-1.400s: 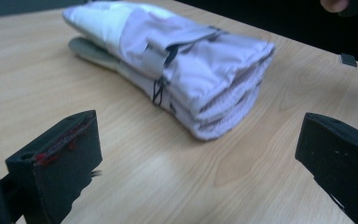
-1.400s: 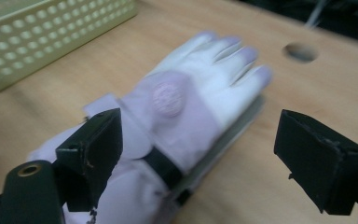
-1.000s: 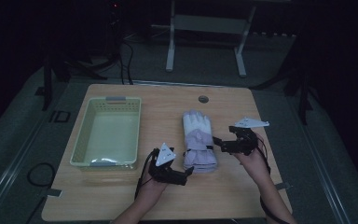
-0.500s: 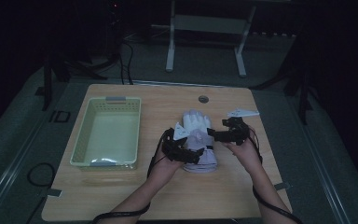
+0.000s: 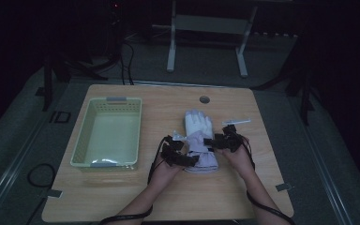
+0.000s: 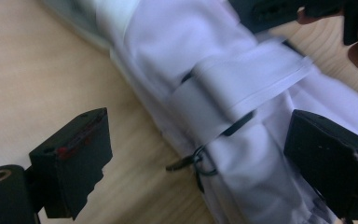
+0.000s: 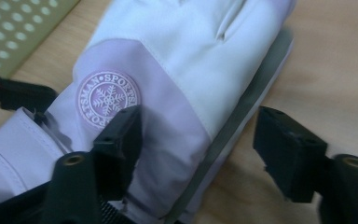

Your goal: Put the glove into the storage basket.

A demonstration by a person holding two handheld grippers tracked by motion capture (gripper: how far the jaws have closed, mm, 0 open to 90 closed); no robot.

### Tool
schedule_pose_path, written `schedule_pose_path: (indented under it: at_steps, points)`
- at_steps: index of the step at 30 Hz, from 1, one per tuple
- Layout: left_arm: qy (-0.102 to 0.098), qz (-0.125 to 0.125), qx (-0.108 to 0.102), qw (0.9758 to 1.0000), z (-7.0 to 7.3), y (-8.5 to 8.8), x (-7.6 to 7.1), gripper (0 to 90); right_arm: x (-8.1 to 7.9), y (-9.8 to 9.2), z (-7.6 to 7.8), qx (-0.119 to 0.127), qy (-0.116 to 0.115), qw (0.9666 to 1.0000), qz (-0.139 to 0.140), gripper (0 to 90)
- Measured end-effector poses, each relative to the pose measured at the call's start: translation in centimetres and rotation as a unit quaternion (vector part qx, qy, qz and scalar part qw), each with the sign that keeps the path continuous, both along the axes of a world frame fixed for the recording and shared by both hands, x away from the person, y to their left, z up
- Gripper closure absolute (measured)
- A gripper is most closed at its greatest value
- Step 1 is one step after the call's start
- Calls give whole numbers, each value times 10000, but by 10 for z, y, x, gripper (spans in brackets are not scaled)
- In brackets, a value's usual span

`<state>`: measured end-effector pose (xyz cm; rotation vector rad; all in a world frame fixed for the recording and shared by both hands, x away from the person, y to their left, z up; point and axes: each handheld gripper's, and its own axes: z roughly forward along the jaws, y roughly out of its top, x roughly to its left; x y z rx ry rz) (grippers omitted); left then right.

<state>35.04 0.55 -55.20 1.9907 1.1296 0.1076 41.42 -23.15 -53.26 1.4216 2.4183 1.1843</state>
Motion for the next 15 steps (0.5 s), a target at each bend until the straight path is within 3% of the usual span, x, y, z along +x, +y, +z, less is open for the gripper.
schedule_pose_path:
  at_steps: [1,4,6,9,11,15]
  points:
    - [75,7,29,10000,-2,-1,0,75,0,-1,-3,60,116,9999,-5,356]
    - [321,54,-135,9994,-10,1,3,78,2,-4,-12,264,461,9986,-32,403]
    - [307,22,-206,9993,-11,1,2,104,3,-6,-16,424,591,9974,-11,452]
    - [363,-138,-345,9986,-11,0,2,217,4,-10,-20,680,757,9948,18,525]
    - [510,-280,-534,9969,-13,1,2,376,3,-11,-22,738,812,9940,26,583]
    - [517,-301,-413,9974,-9,1,2,494,1,-8,-19,648,754,9950,21,699]
